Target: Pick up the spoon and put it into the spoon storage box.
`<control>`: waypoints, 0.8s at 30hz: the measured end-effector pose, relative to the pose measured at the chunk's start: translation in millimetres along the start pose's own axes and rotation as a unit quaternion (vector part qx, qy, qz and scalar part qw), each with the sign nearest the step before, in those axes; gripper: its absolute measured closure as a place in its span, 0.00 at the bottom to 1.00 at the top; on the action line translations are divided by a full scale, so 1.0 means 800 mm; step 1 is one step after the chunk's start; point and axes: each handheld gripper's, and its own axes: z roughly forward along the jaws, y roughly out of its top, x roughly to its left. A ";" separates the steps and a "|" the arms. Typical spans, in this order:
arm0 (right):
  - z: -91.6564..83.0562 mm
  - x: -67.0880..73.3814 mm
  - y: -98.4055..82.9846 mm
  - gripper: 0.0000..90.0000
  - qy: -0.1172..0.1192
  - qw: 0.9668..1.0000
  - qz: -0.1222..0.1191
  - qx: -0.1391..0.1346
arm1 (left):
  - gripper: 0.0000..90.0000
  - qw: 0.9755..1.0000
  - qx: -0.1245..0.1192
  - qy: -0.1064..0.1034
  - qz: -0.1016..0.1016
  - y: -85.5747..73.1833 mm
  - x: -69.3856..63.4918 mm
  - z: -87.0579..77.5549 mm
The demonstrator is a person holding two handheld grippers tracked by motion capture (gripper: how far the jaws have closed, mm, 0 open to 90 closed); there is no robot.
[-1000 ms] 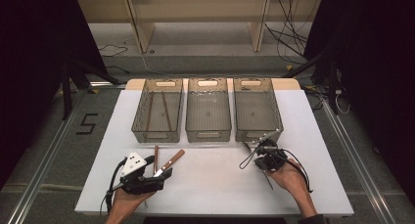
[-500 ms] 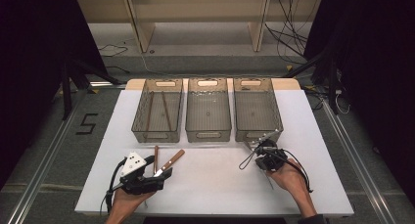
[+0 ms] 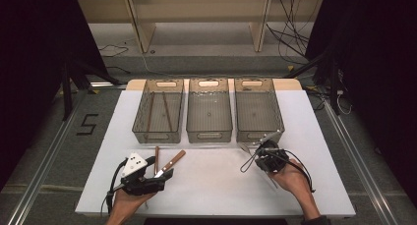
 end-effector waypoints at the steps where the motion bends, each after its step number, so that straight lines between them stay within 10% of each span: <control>1: -0.003 0.000 0.001 1.00 0.002 1.000 -0.002 -0.005 | 0.22 1.000 0.000 0.000 -0.001 0.000 0.000 0.000; 24: -0.035 0.002 0.060 1.00 0.050 0.992 0.005 -0.114 | 0.22 1.000 0.001 0.002 -0.002 -0.002 0.004 0.001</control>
